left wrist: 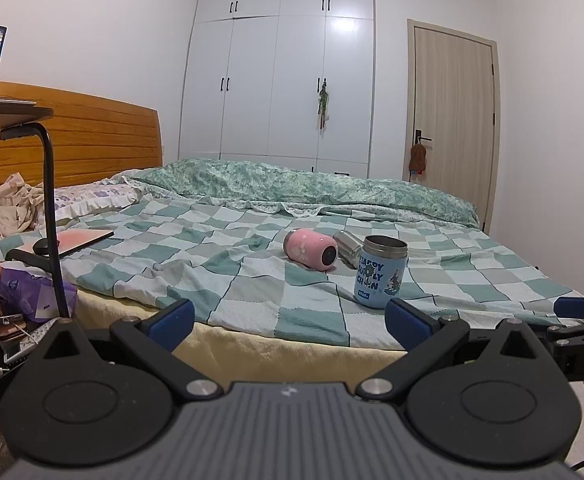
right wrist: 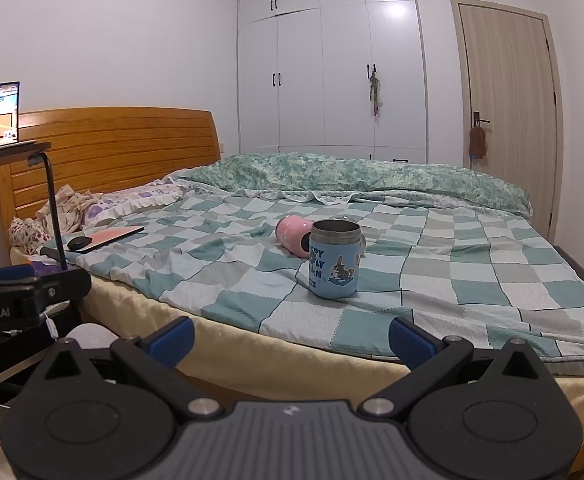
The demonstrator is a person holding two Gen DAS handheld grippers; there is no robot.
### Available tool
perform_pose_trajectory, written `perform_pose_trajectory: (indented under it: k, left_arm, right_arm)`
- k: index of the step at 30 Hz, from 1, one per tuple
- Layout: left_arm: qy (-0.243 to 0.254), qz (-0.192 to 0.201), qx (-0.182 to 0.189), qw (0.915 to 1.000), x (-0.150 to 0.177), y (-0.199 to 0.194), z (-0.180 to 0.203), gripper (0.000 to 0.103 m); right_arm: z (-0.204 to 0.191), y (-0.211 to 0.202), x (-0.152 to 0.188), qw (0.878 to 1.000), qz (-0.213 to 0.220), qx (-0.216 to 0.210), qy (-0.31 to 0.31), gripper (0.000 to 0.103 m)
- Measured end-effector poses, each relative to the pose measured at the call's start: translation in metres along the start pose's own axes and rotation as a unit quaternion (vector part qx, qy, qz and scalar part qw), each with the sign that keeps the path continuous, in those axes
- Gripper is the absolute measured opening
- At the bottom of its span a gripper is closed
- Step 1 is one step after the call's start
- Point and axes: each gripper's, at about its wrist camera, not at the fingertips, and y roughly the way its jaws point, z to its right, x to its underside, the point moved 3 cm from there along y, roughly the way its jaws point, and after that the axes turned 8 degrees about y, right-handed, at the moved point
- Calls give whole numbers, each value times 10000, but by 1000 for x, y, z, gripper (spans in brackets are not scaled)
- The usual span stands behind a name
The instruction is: Flip cup upright
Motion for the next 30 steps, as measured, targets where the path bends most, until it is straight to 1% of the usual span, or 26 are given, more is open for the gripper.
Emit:
perform_pose_trajectory:
  k: [5, 30]
  left_arm:
    - [-46, -63, -2, 10000, -1, 1, -1, 103]
    - [-53, -74, 3, 10000, -4, 2, -2, 103]
  right_arm:
    - [-1, 0, -2, 10000, -32, -29, -22, 103]
    - [-1, -1, -2, 10000, -44, -25, -1, 103]
